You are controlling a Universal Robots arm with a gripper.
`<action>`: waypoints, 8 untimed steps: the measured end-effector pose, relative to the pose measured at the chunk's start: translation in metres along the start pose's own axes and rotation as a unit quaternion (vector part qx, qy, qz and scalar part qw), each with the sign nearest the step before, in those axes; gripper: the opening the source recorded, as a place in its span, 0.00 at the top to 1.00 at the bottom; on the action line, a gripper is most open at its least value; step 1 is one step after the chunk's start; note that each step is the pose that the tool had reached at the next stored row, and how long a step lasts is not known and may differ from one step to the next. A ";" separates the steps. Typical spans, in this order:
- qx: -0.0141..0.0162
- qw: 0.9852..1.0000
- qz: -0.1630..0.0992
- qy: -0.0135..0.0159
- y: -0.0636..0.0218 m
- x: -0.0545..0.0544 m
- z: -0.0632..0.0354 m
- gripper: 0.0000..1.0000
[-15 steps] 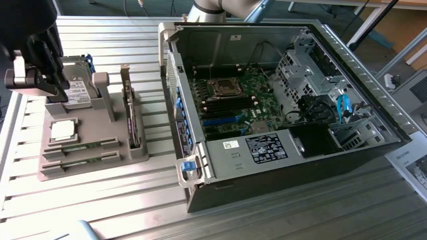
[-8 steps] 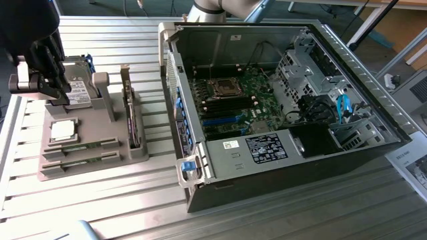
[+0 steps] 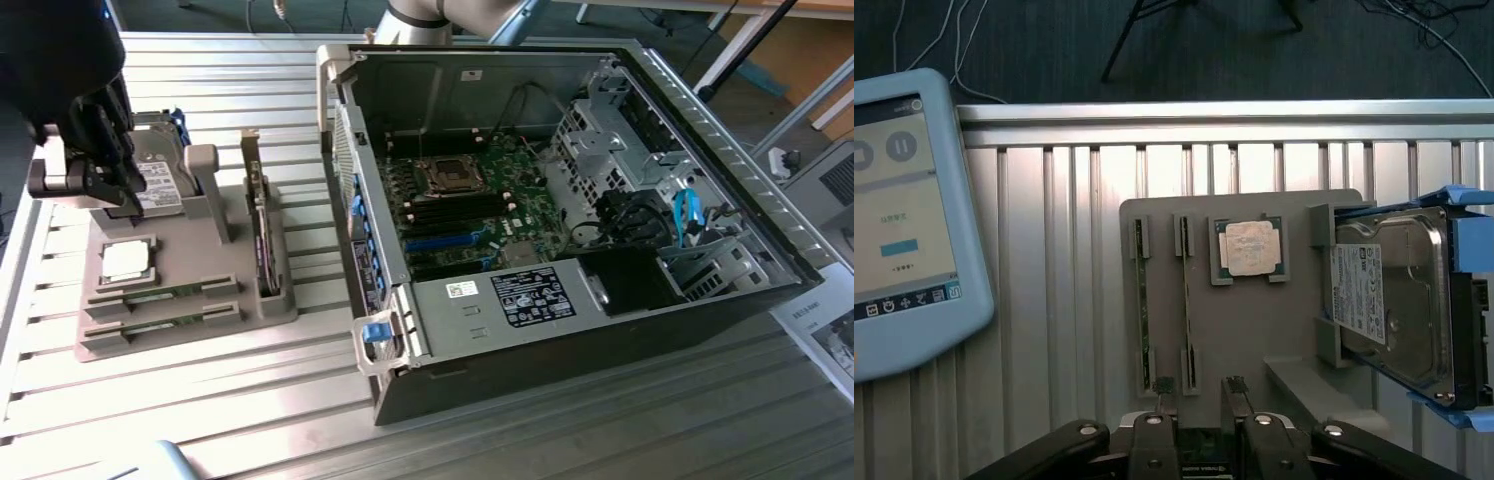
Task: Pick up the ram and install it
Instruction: 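Pick up the ram and move it above insertion slot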
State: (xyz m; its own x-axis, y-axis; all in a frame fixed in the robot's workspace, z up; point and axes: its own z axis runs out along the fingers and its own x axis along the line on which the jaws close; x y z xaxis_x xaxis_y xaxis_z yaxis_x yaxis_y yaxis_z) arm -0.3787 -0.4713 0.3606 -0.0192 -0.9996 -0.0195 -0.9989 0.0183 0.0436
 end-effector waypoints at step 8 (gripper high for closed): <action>-0.001 1.000 0.000 0.000 -0.0006 0.000 0.0131 0.69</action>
State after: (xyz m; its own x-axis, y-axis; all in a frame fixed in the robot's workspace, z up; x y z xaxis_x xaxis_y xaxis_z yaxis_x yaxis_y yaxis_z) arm -0.3786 -0.4714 0.3475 -0.0191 -0.9996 -0.0195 -0.9988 0.0182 0.0449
